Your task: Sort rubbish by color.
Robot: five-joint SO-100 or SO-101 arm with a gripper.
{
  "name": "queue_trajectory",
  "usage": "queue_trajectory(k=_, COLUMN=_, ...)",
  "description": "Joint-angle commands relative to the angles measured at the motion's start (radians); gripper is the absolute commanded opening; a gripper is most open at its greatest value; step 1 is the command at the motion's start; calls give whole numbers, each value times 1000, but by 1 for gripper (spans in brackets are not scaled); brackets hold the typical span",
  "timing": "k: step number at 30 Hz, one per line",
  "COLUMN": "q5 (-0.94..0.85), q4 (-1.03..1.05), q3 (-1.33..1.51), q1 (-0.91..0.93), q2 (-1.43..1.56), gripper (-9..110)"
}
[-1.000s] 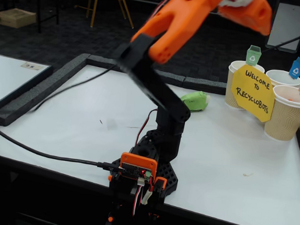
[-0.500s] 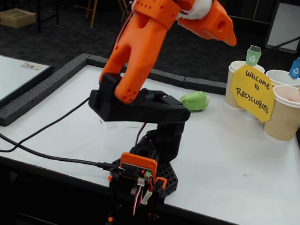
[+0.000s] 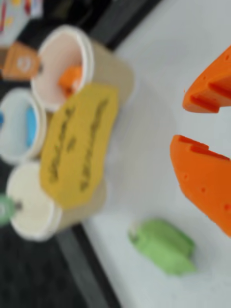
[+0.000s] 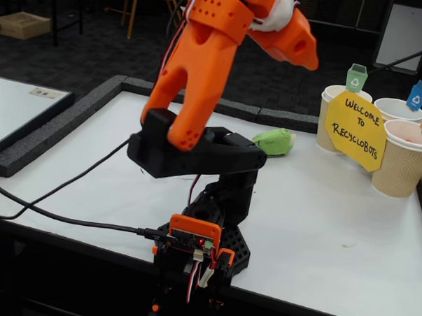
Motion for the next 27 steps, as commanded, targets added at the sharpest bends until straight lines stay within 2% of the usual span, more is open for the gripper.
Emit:
queue_trajectory(k=1, q5=215, q4=-67, q3=6, q1=-80, q2=-3, gripper=0)
queue_trajectory(k=8, q5=495, q4=-123, q3=44, q1=-144, q2=-6, gripper=0)
queue_trajectory(k=17, q5=503, q4=-143, q3=106, q1=-204, q2=-20, gripper=0)
queue_trajectory(k=21, q5=345, q4=-175, q3=103, q1=-196, q2=-72, gripper=0)
queue_trajectory(k=27, q5=-51, q4=-245, q3=118, q1=-144, q2=-155, gripper=0)
